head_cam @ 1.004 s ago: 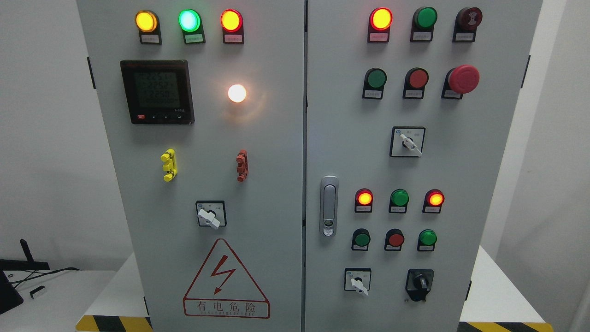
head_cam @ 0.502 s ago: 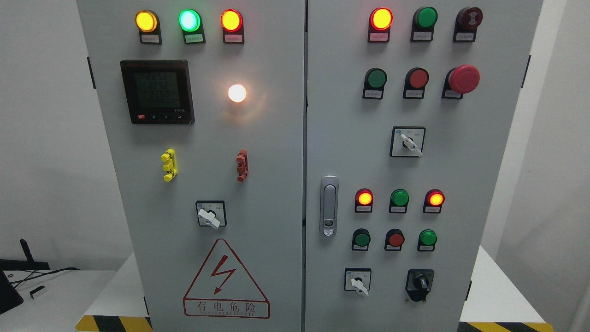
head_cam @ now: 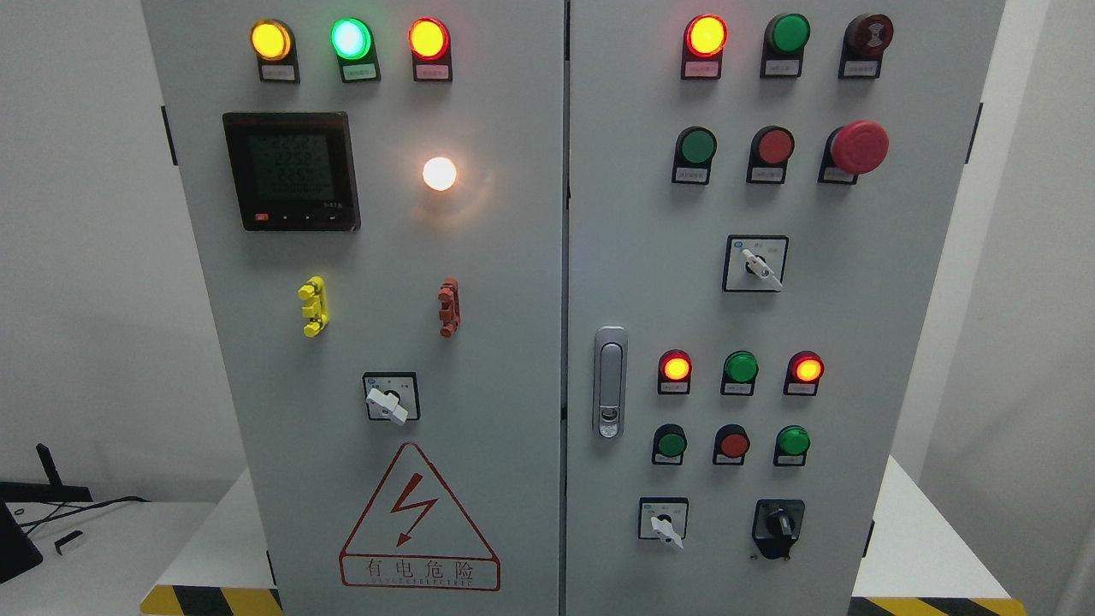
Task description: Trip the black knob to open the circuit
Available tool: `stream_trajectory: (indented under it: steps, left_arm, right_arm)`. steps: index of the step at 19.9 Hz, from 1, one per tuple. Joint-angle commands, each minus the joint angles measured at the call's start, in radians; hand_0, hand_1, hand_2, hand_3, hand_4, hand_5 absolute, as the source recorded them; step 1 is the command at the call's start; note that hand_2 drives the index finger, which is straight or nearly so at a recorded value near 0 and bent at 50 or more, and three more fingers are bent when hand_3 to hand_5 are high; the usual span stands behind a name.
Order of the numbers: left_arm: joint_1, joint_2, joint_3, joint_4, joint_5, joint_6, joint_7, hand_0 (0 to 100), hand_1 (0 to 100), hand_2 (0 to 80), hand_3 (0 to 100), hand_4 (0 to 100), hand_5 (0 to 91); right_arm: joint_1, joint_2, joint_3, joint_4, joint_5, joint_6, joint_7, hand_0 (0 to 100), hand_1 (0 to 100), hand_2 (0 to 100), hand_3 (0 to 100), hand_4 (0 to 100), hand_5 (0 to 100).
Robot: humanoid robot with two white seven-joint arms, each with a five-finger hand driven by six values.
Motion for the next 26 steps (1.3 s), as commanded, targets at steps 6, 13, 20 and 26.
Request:
stream_trajectory:
  steps: [6,13,20,26]
  left_arm:
    - [0.0,0.0,0.0,0.0,-0.031,0.001,0.001,12,39,0.0,0,0,0.0]
    - [0.0,0.0,0.0,0.0,-0.031,0.001,0.001,12,39,0.0,0,0,0.0]
    - [0.0,0.0,0.0,0.0,-0.031,0.001,0.001,12,39,0.0,0,0,0.0]
    - [0.0,0.0,0.0,0.0,-0.031,0.001,0.001,12,39,0.0,0,0,0.0]
  right_arm:
    - [0.204,-0.164,-0.389,-0.909,-0.351,-0.102,0.072,7,41,21,79,70,56]
    - [-0.012,-0.205,-0.518,-1.037,-0.398,0.088,0.017,12,53,28,100,100,90]
    - [-0.447,-0.23,-0.541,-1.028,-0.395,0.438,-0.076,16,54,50,100,100,94]
    - [-0.627,-0.256,-0.477,-0.982,-0.384,0.507,-0.119,19,58,55,100,100,94]
